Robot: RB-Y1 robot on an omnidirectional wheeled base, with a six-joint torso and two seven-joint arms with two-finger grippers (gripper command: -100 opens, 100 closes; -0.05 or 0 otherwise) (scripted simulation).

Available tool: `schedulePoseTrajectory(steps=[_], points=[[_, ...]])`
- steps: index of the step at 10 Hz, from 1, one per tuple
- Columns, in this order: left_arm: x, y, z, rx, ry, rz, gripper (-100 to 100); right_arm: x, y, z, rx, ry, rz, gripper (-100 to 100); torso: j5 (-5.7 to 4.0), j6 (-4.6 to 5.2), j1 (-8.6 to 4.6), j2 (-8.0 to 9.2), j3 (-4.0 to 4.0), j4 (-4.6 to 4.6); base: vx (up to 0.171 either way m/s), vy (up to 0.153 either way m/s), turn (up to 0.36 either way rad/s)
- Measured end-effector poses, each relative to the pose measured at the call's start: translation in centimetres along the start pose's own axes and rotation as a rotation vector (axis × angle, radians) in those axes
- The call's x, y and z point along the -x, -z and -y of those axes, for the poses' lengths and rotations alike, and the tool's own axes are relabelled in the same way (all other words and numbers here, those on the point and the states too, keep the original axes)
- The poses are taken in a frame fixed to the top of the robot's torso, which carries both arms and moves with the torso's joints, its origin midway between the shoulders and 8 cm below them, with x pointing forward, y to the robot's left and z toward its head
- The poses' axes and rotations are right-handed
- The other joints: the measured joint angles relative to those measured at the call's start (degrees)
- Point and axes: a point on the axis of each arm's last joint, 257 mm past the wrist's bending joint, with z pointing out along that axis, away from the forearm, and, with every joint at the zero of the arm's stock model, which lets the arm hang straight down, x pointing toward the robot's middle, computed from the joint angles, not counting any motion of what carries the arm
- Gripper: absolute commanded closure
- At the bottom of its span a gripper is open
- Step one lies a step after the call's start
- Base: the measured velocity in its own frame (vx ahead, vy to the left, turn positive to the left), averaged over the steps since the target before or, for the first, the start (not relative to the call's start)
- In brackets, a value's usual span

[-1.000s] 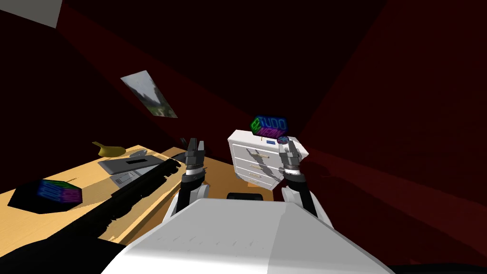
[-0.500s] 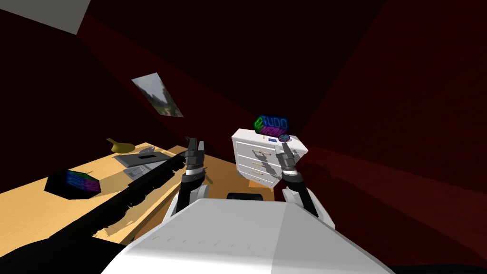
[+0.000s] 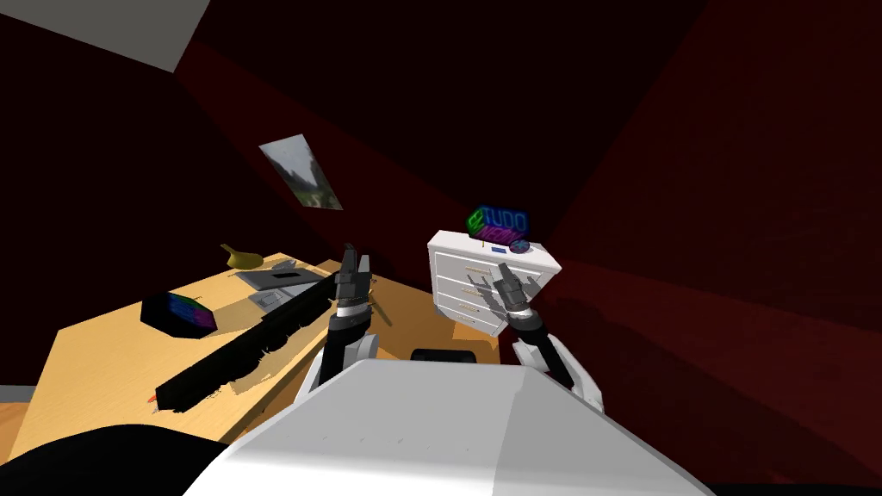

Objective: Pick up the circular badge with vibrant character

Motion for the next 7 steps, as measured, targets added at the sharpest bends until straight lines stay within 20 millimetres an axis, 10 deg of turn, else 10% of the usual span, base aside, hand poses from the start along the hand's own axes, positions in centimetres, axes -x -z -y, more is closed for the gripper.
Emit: schedulePoseTrajectory(steps=[7], points=[[0.0,0.0,0.0,0.0,0.0,0.0,0,-3.6,1.3,2.2,0.02,0.075,-0.244,-100,-0.01,0.0,-0.04,-0.12,-0.07,-0.03,-0.073,0.052,0.062]])
